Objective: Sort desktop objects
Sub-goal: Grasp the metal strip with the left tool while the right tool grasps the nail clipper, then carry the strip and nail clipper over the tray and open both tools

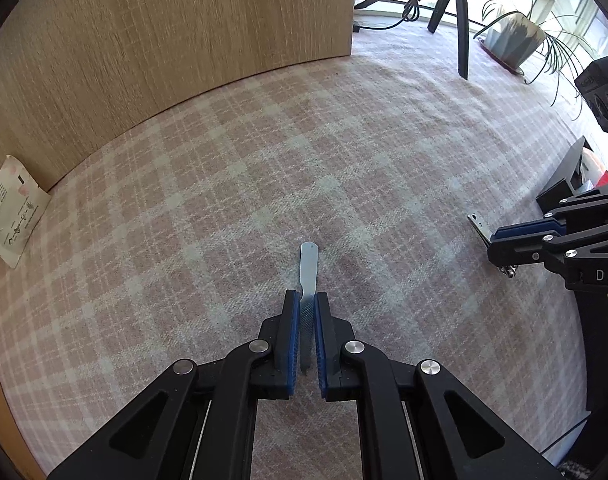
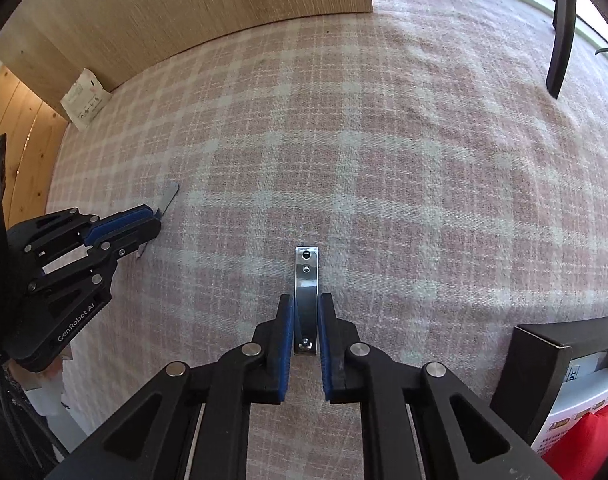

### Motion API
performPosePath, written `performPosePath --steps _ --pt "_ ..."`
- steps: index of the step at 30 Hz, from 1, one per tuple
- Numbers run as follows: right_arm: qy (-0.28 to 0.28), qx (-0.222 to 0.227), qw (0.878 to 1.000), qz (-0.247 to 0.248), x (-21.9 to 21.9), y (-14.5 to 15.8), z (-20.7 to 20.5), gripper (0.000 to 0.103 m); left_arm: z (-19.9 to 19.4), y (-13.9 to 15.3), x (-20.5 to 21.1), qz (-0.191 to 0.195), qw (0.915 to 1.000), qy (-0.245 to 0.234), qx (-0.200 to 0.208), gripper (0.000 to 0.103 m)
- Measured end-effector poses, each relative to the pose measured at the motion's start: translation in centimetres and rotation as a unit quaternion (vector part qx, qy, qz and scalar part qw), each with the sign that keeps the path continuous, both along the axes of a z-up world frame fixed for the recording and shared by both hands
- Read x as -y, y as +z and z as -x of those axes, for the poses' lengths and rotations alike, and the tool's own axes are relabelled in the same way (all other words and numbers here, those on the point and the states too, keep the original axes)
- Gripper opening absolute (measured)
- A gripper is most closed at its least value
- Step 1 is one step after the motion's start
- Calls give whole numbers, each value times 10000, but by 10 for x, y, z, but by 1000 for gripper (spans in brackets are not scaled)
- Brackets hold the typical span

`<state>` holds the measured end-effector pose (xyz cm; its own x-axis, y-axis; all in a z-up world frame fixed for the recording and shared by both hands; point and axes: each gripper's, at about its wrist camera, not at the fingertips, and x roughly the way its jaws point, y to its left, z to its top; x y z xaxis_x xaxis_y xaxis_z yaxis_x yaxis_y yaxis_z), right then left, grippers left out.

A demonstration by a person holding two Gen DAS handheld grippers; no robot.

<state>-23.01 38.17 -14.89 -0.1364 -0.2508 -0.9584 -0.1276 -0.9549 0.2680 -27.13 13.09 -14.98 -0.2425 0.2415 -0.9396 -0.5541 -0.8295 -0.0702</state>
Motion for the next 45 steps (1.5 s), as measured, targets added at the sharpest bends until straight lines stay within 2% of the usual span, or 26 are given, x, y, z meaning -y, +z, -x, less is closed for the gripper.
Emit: performPosePath --steps 8,10,15,20,23,28,34,38,45 --pt "23 -379 9989 280 -20 31 -33 11 -21 23 20 -225 9994 269 -9 7" --pt "19 -448 9983 362 -11 41 -30 11 -26 29 23 -328 9990 289 26 7" --pt "-11 -722 9963 455 -33 76 -63 11 -39 53 -11 -437 9989 -86 -145 7" --pt "-379 -916 9938 496 -65 102 -96 11 -58 76 -73 -602 9950 -752 -275 7" --pt "-722 -1014 9913 434 -85 114 -118 11 -69 88 -120 -663 9888 -1291 -358 7" --pt "-1369 -1077 9842 300 -140 135 -176 11 -76 100 -210 -702 9728 -2164 -436 7" --pt "-2037 -870 9749 210 -182 133 -243 11 -92 95 -290 -598 9501 -3025 -465 8" --pt "-2396 -758 9677 205 -193 125 -280 11 -99 85 -324 -450 9393 -3374 -429 8" --pt "-2796 -654 9578 147 -205 115 -310 11 -102 75 -349 -351 9304 -3615 -493 8"
